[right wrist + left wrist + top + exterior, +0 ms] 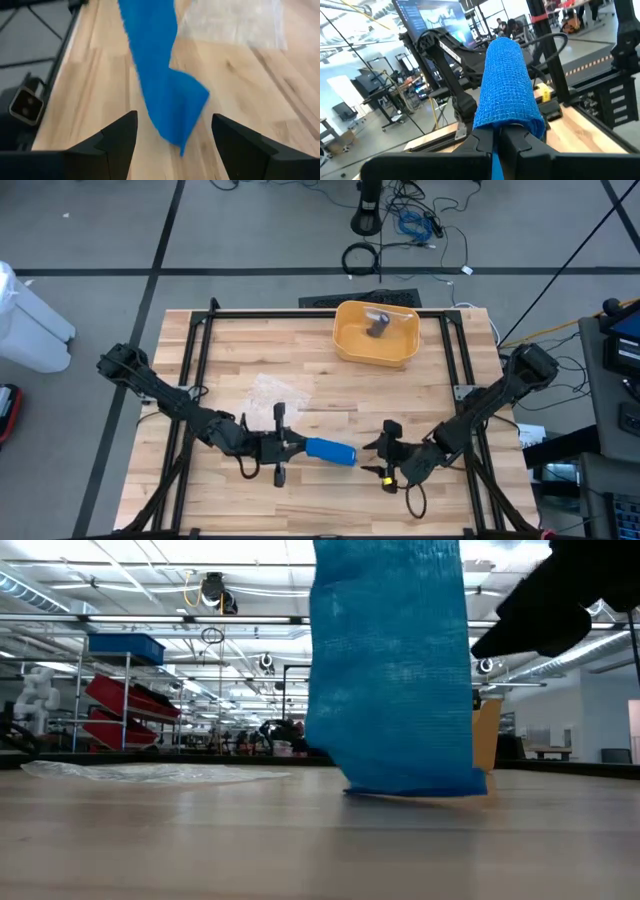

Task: Roll bandage
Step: Roll the blue bandage

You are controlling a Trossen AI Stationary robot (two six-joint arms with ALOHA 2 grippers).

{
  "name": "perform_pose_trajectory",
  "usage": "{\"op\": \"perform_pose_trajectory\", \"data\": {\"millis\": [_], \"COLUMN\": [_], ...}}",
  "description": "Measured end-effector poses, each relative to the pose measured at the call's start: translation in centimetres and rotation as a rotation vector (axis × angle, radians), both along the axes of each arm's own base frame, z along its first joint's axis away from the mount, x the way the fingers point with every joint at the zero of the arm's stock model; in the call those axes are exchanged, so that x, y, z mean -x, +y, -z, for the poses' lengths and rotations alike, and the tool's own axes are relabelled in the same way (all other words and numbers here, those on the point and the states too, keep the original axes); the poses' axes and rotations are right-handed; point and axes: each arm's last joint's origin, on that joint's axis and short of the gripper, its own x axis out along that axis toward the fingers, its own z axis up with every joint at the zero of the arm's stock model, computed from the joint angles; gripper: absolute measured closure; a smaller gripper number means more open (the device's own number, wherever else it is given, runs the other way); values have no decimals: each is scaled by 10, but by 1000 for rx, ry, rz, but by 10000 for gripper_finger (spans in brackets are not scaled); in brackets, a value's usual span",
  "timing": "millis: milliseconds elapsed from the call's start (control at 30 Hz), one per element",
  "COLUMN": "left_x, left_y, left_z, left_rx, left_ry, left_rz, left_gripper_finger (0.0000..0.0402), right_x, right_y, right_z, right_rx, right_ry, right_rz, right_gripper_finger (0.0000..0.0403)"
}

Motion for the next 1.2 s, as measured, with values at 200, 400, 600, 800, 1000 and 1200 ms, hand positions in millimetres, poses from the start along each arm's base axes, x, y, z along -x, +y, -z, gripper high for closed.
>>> {"op": "perform_pose_trajectory", "data": {"millis": [200, 400, 600, 800, 1000, 1200], "left_x": [0, -1, -1, -1, -2, -7], "left_y": [1, 5, 5, 5, 6, 19], "left_z": [-1, -1, -1, -1, 2, 12], "left_rx": [7, 11, 14, 14, 14, 43], "left_ry": [-6, -3, -5, -5, 21, 112], "left_rz": [-23, -84, -83, -83, -93, -185], "left_gripper_finger": [394, 394, 394, 394, 394, 394], "right_x": [-17, -30, -45, -50, -49, -42], "right_y": [9, 10, -5, -9, -5, 8], "right_z": [-10, -9, 6, 12, 12, 10], "right_rx": [64, 102, 131, 134, 131, 84], "right_ry": [-227, -322, -298, -282, -286, -298], "right_rz": [-29, -35, 42, 32, 4, -83], "right_gripper_finger": [162, 162, 214, 374, 401, 403]}}
